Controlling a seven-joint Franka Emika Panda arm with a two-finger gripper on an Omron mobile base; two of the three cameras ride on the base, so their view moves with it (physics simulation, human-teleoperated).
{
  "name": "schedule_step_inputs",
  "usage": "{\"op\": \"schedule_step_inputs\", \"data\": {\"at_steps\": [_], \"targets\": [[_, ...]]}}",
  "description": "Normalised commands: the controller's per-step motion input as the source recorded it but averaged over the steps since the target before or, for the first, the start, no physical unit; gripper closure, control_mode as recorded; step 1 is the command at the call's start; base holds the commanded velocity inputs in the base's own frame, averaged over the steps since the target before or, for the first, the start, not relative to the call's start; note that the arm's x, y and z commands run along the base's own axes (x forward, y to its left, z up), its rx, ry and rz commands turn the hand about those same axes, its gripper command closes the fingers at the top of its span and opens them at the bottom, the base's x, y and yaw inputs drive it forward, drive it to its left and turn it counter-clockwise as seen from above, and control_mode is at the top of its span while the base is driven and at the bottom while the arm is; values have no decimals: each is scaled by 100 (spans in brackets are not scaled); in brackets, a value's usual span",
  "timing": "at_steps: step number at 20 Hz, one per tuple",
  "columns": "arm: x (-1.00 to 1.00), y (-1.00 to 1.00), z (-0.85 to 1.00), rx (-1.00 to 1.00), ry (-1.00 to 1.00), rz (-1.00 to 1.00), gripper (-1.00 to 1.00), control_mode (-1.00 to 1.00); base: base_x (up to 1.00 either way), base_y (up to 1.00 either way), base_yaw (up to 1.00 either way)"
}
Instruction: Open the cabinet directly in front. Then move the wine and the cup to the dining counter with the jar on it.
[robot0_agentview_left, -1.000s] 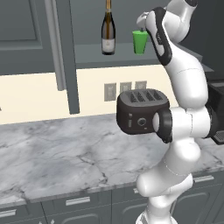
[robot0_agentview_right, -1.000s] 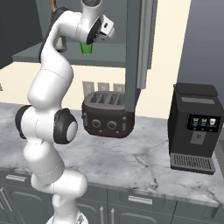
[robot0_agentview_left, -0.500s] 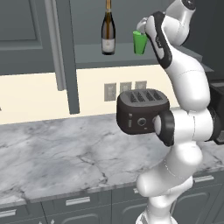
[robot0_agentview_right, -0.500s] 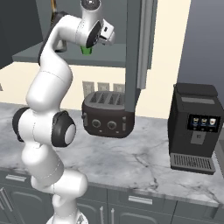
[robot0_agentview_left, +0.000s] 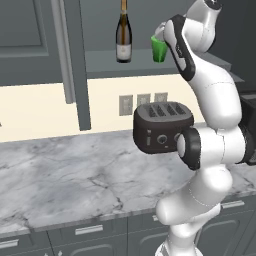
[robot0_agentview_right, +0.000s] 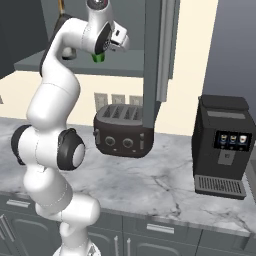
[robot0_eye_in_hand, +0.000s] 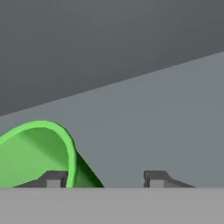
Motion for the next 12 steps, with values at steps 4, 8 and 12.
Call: {"op": "schedule_step_inputs", "data": {"at_steps": [4, 8, 12], "targets": [[0, 0, 0, 0, 0, 0, 100, -100, 0, 0, 0], [-19, 0, -1, 0, 0, 0, 100, -100, 0, 0, 0], [-84, 0, -5, 1, -11, 0, 100, -100, 0, 0, 0]]}}
